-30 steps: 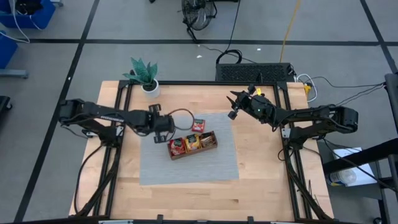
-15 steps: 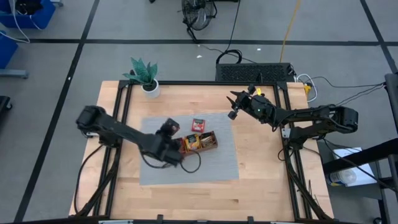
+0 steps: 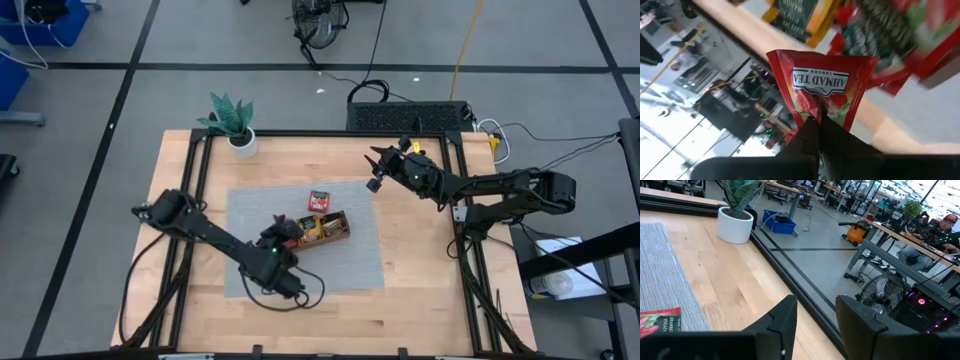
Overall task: Pick & Place Tea
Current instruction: Put the red tea bag into the left compartment of the wood organizer
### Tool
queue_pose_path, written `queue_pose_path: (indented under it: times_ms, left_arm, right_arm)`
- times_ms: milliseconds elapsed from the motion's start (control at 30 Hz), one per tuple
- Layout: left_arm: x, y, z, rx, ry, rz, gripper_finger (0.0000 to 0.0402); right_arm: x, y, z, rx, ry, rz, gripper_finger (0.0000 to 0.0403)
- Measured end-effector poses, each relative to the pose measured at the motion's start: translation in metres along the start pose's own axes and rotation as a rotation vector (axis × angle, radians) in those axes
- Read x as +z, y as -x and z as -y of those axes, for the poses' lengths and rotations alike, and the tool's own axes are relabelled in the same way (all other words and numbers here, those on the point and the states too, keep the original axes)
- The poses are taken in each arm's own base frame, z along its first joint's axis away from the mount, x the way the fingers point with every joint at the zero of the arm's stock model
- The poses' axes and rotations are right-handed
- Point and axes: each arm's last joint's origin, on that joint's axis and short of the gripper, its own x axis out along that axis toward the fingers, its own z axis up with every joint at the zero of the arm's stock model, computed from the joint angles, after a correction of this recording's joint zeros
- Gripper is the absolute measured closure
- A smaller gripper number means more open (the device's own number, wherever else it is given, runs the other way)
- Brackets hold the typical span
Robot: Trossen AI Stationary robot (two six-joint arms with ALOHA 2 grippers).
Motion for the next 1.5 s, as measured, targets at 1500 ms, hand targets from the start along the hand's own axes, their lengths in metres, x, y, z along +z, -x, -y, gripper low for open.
queue_pose_path:
  times_ms: [1500]
  left_arm:
    - [0.015, -0.030, 0.022, -0.209, -0.188, 0.086, 0.0363]
  right_arm:
    - [-0.005, 0.000, -0.001, 0.014, -0.030, -0.044, 0.0279]
